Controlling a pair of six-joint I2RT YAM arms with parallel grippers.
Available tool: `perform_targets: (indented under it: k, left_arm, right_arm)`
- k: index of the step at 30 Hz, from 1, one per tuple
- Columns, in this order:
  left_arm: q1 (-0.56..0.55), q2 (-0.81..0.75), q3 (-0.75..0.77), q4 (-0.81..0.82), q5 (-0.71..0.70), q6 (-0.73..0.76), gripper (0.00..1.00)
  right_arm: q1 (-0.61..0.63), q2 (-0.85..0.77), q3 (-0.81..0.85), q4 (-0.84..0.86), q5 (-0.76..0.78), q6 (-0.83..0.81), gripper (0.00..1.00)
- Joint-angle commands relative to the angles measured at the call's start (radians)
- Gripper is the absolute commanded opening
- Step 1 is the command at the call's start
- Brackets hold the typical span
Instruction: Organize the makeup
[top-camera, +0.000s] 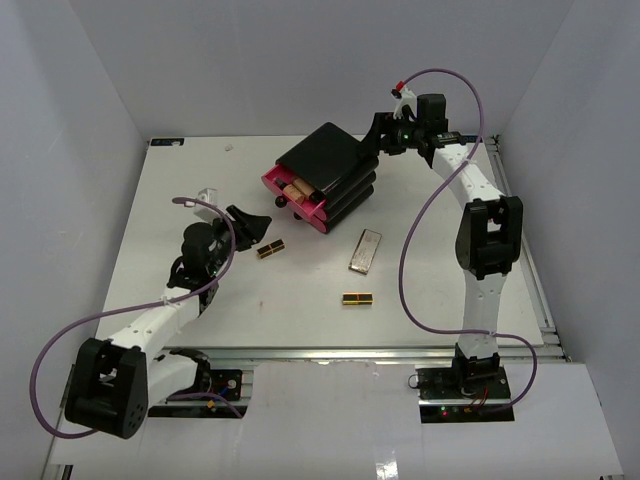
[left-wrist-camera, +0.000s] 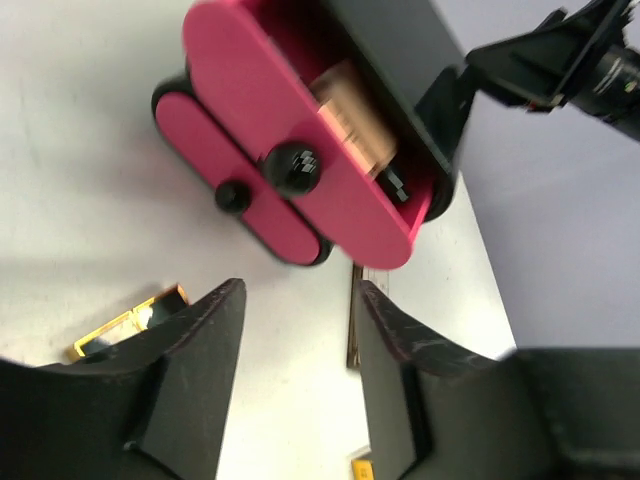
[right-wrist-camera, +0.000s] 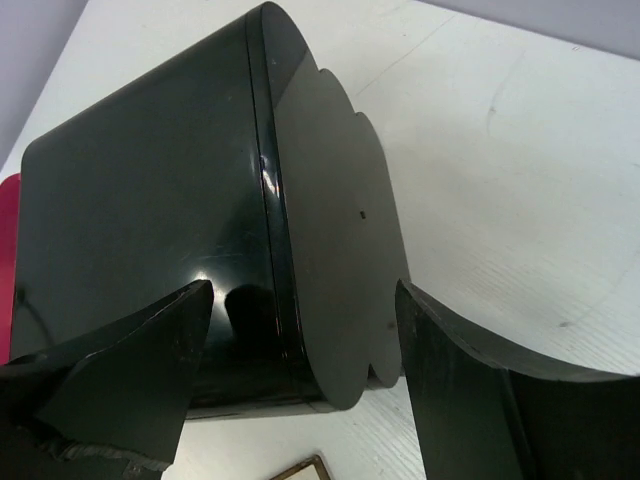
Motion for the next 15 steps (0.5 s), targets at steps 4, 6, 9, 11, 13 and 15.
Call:
perform_targets:
  k: [4, 6, 9, 11, 13, 15]
  left_arm:
    - [0.016, 0.194, 0.060, -0.023, 0.114, -0.021, 0.48]
    - [0.016, 0.280, 0.103, -0.025, 0.137, -0.015, 0.45]
    - [0.016, 0.379, 0.171, -0.010, 0.161, -0.011, 0.43]
    - [0.016, 0.420, 0.210, -0.001, 0.169, -0.010, 0.42]
    - [0.016, 0.455, 0.240, 0.004, 0.179, -0.011, 0.42]
    - [0.015, 0.492, 0.277, 0.014, 0.194, -0.013, 0.42]
  right_arm:
    - [0.000, 0.041, 0.068, 0.073, -0.123, 0.062, 0.77]
    - [0.000, 0.049, 0.059, 0.090, -0.153, 0.075, 0.77]
    - [0.002, 0.060, 0.057, 0.102, -0.182, 0.088, 0.74]
    - [0.004, 0.068, 0.058, 0.102, -0.195, 0.089, 0.72]
    - [0.005, 0.076, 0.063, 0.102, -0.206, 0.090, 0.71]
    - [0.008, 0.087, 0.069, 0.102, -0.222, 0.091, 0.69]
